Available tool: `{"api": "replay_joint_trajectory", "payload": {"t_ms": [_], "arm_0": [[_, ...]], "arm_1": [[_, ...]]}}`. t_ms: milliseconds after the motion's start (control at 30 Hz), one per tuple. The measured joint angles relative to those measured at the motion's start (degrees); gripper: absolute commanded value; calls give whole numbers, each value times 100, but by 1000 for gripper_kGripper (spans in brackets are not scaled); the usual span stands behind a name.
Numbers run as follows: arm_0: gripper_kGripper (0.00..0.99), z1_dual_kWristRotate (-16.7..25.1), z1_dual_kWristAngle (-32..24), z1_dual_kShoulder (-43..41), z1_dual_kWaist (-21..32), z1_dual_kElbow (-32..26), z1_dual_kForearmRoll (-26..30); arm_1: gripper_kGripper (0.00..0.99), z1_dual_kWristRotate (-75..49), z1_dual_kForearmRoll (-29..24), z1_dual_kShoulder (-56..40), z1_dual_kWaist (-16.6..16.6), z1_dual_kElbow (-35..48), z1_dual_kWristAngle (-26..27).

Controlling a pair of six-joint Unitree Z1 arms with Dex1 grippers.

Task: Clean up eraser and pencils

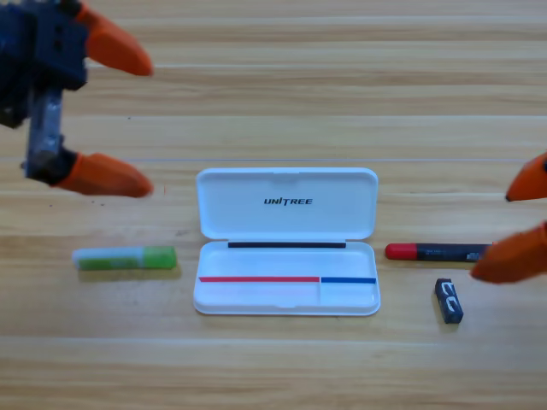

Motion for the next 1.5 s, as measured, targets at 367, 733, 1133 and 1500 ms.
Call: {"api": "replay_joint_trajectory", "payload": {"t_ms": [367,733,1133,1500], "arm_0": [[976,2056,749,875,1092,0,225],[979,2097,704,2425,1985,-564,897],[990,1132,472,3370,2033,-717,905],[990,1122,354,3559,2033,-717,905]], "arm_1": [[989,1390,30,1132,-310,13,-366],[908,3034,-230,2118,-310,8,-698],[821,3720,-626,2953,-323,8,-680],[0,3857,-899,3167,-551,127,-692]]}}
